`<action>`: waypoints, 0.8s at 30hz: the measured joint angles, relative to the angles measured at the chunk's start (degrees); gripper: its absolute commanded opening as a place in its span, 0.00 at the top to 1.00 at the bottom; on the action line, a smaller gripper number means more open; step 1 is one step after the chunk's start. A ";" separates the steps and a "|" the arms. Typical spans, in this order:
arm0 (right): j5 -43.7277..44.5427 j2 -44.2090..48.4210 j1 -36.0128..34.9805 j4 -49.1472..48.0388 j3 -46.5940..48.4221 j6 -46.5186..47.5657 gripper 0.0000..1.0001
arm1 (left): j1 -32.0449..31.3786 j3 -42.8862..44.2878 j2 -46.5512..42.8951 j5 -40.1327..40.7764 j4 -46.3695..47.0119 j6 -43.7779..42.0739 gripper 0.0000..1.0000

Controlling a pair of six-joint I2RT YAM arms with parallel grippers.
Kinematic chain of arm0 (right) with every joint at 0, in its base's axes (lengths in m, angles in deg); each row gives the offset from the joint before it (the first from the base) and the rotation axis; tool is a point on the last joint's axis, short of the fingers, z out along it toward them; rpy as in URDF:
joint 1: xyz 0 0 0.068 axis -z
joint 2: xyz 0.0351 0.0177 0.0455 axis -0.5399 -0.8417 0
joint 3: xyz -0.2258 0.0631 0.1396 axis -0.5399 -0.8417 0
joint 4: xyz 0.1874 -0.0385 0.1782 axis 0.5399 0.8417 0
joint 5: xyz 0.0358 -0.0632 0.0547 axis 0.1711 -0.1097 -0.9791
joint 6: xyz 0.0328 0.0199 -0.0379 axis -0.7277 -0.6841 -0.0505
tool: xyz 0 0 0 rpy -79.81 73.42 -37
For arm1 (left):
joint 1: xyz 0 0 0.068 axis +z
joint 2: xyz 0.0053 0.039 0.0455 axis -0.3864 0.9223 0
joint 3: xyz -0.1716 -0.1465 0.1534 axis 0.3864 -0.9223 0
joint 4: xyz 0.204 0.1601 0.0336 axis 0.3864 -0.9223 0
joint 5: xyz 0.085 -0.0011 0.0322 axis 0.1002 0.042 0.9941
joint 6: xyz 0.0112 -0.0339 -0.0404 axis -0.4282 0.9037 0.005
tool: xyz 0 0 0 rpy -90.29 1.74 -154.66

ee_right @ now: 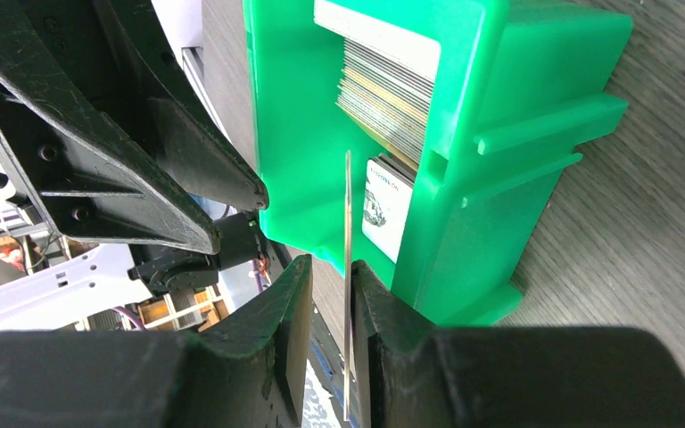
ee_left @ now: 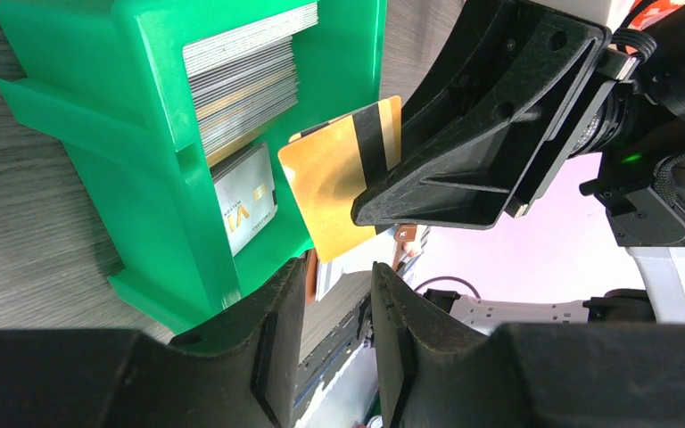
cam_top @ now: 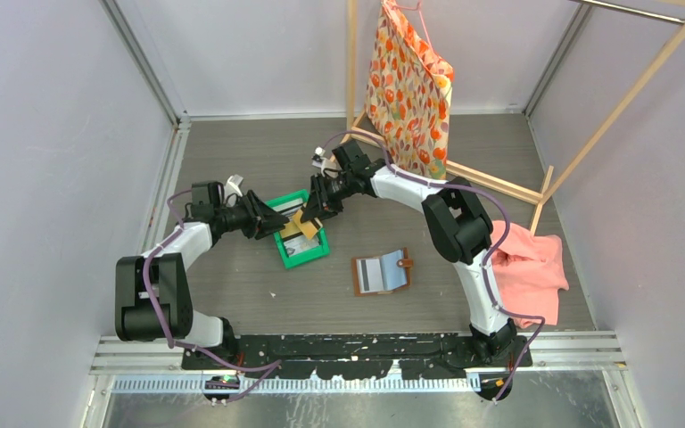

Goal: Put the credit cards into the card holder
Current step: Place the credit card in the storage box.

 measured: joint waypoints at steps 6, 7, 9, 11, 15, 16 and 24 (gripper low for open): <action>0.72 0.00 -0.17 1.70 0.94 1.14 0.72 | 0.00 0.00 0.00 0.02 0.00 0.00 0.65; 1.07 0.00 -0.33 2.03 1.22 1.51 0.72 | 0.00 0.00 -0.02 0.04 0.00 0.00 0.65; 1.66 0.00 -0.42 2.80 1.73 2.05 0.72 | 0.00 0.00 0.00 0.17 0.00 0.00 0.65; 1.95 0.00 -0.44 3.37 1.97 2.58 0.72 | 0.00 0.00 0.00 0.33 0.00 0.00 0.65; 2.47 0.00 -0.70 4.20 2.38 3.43 0.72 | 0.00 0.00 0.00 0.35 0.00 0.00 0.65; 2.58 0.00 -0.74 4.46 2.49 3.58 0.72 | 0.00 0.00 0.00 0.35 0.00 0.00 0.65; 2.71 0.00 -0.79 4.35 2.54 3.56 0.73 | 0.00 0.00 0.00 0.37 0.00 -0.02 0.65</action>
